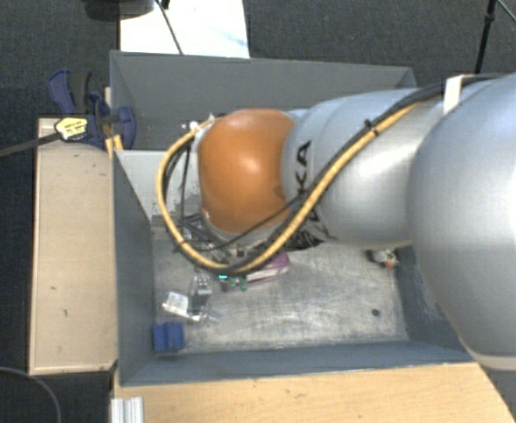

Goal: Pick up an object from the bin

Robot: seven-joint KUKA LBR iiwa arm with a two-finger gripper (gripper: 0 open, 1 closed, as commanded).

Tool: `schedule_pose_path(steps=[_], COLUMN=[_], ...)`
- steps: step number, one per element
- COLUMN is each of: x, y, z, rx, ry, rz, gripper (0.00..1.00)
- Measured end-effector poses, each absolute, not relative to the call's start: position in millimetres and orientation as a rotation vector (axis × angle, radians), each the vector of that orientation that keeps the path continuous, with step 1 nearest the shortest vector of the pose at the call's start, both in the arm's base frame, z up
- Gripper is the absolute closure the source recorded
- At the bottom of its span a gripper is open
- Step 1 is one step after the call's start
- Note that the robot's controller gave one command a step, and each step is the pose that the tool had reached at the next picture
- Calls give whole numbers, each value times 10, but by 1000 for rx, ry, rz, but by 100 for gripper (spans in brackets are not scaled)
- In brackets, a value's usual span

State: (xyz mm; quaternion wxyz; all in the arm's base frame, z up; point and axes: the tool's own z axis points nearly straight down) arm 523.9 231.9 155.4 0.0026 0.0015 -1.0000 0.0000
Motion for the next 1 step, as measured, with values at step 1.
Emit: schedule_pose_path(steps=[1], x=[4962], y=[2322], z=[854], rx=[355], ry=[-3117], rz=[1], gripper=[0])
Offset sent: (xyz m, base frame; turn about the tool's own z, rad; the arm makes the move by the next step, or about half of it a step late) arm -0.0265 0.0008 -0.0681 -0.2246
